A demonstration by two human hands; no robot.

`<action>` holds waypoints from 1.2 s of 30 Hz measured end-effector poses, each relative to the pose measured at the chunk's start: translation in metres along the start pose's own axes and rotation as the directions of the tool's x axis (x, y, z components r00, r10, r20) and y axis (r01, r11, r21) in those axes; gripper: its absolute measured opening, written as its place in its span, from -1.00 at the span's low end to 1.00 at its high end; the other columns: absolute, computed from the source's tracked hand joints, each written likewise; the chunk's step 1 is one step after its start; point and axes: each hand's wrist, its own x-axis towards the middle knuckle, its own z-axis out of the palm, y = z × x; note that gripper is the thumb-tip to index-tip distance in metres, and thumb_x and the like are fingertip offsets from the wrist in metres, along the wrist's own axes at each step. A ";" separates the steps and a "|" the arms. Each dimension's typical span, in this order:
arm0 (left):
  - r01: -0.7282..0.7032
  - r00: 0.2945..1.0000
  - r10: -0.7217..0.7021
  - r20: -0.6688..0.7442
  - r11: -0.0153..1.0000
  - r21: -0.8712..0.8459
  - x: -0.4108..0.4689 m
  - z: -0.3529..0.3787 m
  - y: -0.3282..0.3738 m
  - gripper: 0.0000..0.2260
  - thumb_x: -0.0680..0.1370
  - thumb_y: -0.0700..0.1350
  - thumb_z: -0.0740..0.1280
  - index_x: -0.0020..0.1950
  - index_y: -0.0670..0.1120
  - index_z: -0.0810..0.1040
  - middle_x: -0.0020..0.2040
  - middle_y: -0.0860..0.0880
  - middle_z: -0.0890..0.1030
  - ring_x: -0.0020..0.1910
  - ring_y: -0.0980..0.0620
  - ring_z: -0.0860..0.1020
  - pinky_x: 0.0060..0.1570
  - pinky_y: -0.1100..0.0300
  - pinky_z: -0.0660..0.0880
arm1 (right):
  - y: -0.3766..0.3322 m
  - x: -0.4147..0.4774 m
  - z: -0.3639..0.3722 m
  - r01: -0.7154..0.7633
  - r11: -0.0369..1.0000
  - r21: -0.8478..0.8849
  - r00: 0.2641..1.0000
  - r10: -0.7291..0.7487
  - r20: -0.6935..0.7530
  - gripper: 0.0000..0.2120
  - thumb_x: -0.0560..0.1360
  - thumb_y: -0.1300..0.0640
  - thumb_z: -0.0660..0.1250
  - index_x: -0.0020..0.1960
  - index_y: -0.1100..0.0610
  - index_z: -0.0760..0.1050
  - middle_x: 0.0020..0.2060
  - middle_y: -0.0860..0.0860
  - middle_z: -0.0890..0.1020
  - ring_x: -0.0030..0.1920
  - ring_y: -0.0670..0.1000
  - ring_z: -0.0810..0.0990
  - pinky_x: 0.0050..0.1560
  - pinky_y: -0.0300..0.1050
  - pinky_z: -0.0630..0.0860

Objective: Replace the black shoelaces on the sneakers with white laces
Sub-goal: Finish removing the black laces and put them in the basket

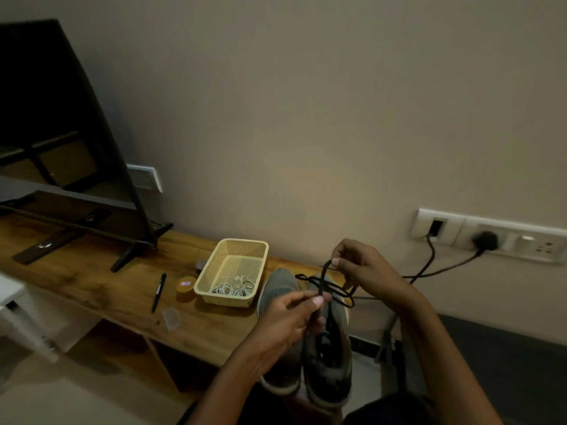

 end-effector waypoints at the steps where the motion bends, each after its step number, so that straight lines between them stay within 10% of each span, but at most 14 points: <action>1: 0.029 0.998 -0.027 0.049 0.999 -0.041 -0.012 0.005 0.002 -0.81 0.48 -0.20 0.34 0.08 -0.17 0.59 -0.13 -0.06 0.67 -0.18 0.05 0.62 -0.17 0.22 0.57 | -0.006 -0.009 -0.001 0.023 1.000 0.013 0.999 -0.023 -0.035 -0.87 0.55 0.29 0.23 -0.16 0.16 0.42 -0.37 0.06 0.43 -0.44 -0.11 0.42 -0.43 -0.25 0.46; 8: -0.108 0.981 0.132 0.140 0.980 -0.169 -0.089 0.045 0.022 -0.74 0.36 -0.26 0.34 0.04 -0.22 0.58 -0.10 -0.17 0.68 -0.20 0.00 0.67 -0.23 0.21 0.60 | -0.031 -0.083 -0.002 0.089 0.994 0.065 0.996 -0.087 -0.038 -0.90 0.49 0.23 0.36 -0.16 0.27 0.54 -0.36 0.02 0.56 -0.40 -0.17 0.49 -0.38 -0.30 0.42; 17: -0.320 0.900 0.339 -0.275 0.941 0.112 -0.120 0.066 0.023 -0.80 0.52 -0.23 0.34 0.14 -0.14 0.58 -0.07 0.02 0.70 -0.02 0.15 0.64 -0.36 0.36 0.49 | -0.084 -0.174 0.005 0.030 1.000 -0.011 0.958 -0.025 0.284 -0.89 0.52 0.13 0.32 -0.18 0.08 0.53 -0.35 -0.05 0.55 -0.36 -0.15 0.51 -0.30 -0.29 0.43; 25: -0.183 0.981 0.195 0.004 0.916 0.356 -0.160 0.067 0.038 -0.80 0.54 -0.23 0.31 0.14 -0.07 0.58 -0.09 -0.02 0.70 -0.24 0.07 0.60 -0.40 0.30 0.40 | -0.159 -0.170 -0.036 0.308 0.888 -0.340 0.934 -0.215 0.284 -0.88 0.54 0.19 0.28 0.01 0.12 0.59 -0.25 -0.14 0.55 -0.24 -0.17 0.52 -0.23 -0.32 0.44; 27: -0.172 0.984 0.146 0.097 0.910 0.377 -0.169 0.065 0.044 -0.75 0.55 -0.20 0.30 0.22 -0.09 0.56 0.03 -0.04 0.68 -0.11 -0.15 0.51 -0.39 0.29 0.37 | -0.164 -0.160 -0.043 0.334 0.892 -0.305 0.936 -0.275 0.218 -0.88 0.52 0.22 0.30 0.00 0.17 0.60 -0.20 -0.12 0.59 -0.16 -0.15 0.57 -0.13 -0.30 0.50; 36: -0.279 0.954 0.280 0.110 0.960 -0.022 -0.173 0.063 0.066 -0.70 0.43 -0.25 0.30 0.15 -0.23 0.56 0.04 -0.21 0.65 -0.05 -0.02 0.66 -0.63 0.42 0.26 | -0.123 -0.154 -0.003 0.105 0.982 0.157 0.980 -0.129 0.151 -0.77 0.53 0.06 0.24 0.02 0.15 0.59 -0.26 -0.04 0.60 -0.30 -0.13 0.52 -0.28 -0.26 0.44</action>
